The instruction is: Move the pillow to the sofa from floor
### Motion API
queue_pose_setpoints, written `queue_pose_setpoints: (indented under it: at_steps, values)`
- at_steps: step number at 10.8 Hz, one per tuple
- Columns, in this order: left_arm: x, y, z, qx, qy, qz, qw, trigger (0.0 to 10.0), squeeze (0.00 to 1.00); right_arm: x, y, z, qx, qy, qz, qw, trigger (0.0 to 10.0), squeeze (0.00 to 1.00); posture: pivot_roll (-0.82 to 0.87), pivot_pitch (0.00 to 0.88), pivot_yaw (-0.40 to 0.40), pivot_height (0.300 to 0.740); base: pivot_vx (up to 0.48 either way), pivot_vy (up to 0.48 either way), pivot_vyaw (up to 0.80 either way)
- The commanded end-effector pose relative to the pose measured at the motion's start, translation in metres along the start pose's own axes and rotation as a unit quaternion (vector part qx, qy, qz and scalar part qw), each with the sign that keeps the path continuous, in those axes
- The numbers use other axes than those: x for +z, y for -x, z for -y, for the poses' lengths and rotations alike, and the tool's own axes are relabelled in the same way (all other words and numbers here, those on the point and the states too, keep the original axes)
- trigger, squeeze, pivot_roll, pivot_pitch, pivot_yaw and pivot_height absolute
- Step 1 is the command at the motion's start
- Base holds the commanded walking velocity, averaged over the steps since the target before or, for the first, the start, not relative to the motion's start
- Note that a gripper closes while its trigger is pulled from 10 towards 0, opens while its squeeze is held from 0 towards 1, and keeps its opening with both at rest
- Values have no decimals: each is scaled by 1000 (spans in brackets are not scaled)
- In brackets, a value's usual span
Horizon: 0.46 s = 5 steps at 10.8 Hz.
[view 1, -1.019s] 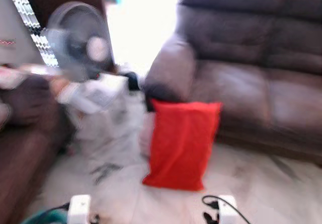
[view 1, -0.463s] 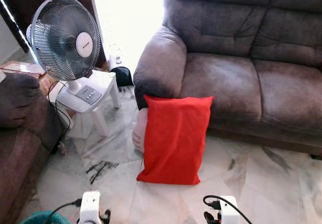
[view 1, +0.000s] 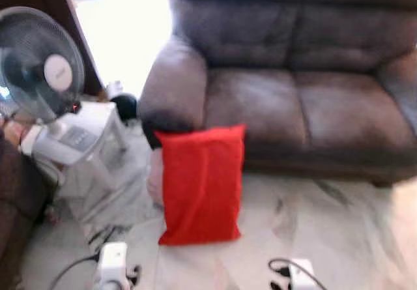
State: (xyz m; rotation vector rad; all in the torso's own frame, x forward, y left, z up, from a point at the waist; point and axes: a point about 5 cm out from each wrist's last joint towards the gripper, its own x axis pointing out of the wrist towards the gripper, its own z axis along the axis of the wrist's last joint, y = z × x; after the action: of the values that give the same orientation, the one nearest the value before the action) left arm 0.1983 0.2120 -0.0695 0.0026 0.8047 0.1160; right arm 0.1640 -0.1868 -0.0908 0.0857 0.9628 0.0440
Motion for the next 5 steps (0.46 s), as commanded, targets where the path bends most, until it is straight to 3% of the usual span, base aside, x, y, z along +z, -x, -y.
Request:
queue_pose_setpoints:
  at_steps: [1, 5]
  values:
    - [-13, 4, -11, 13, -2, -21, 1000, 10000, 0, 3, -2, -7, 7, 0, 5, 1000, 10000, 0, 81, 95, -1, 740, 319, 0, 0]
    - [-12, 4, -8, 11, -1, -21, 1000, 10000, 0, 4, -2, -7, 6, 3, 2, 1000, 10000, 0, 83, 98, -5, 740, 317, 0, 0]
